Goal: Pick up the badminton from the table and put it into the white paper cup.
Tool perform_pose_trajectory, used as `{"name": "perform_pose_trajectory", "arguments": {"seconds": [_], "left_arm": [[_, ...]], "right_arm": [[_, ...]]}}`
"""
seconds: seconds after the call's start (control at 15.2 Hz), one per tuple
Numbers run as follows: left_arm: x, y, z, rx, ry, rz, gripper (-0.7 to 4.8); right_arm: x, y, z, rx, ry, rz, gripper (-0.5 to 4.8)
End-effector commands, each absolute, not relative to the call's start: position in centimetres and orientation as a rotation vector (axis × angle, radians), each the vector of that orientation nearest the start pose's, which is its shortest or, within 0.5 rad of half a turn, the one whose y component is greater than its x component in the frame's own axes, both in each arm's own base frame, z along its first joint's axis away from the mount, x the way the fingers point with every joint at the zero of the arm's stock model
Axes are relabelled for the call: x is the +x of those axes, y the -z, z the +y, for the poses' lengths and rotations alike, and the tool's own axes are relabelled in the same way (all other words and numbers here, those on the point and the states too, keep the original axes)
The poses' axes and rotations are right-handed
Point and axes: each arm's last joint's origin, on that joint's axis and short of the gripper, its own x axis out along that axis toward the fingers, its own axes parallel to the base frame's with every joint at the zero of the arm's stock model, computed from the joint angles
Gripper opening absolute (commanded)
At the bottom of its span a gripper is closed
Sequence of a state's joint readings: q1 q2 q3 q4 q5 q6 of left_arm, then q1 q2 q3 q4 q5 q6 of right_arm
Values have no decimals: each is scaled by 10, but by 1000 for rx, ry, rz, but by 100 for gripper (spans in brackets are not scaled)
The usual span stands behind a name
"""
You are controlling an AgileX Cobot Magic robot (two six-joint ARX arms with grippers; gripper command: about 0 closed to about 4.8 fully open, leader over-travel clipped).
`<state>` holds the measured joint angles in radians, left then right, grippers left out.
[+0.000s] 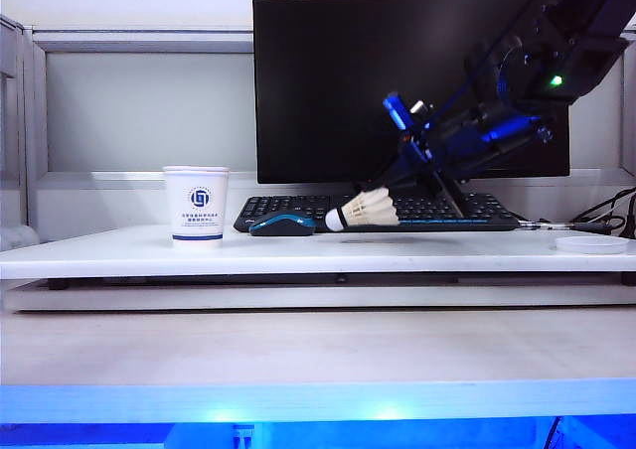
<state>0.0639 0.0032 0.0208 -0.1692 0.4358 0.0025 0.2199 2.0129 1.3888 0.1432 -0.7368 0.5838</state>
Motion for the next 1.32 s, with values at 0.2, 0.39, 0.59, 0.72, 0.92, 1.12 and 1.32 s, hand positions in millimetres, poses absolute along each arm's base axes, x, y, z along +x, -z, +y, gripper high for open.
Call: {"name": "perform_pose_trajectory", "arguments": {"seconds": [0.2,0.39,0.59,0.72,0.92,1.12,1.32], "left_arm": [[93,-153,-7,-45,383,170,21],[93,-153,-7,-45,383,170,21],[93,-153,-7,-45,383,170,21],[93,-153,-7,-45,384,170,21],[93,-153,-7,-45,384,170,21],[93,-153,-7,-45,384,170,21],[93,-153,-7,-45,384,170,21]], "right_arm": [[414,-264,128,588,-864,575,-5],[400,-286,142,520,-900,503,-5],[391,-309,167,477,-963,454,-5],[380,-330,198,410,-1000,411,-5],[369,-334,221,357,-1028,402,-5],[354,-317,249,148,-942,420,-5],[359,-303,257,121,-931,441,-5]]}}
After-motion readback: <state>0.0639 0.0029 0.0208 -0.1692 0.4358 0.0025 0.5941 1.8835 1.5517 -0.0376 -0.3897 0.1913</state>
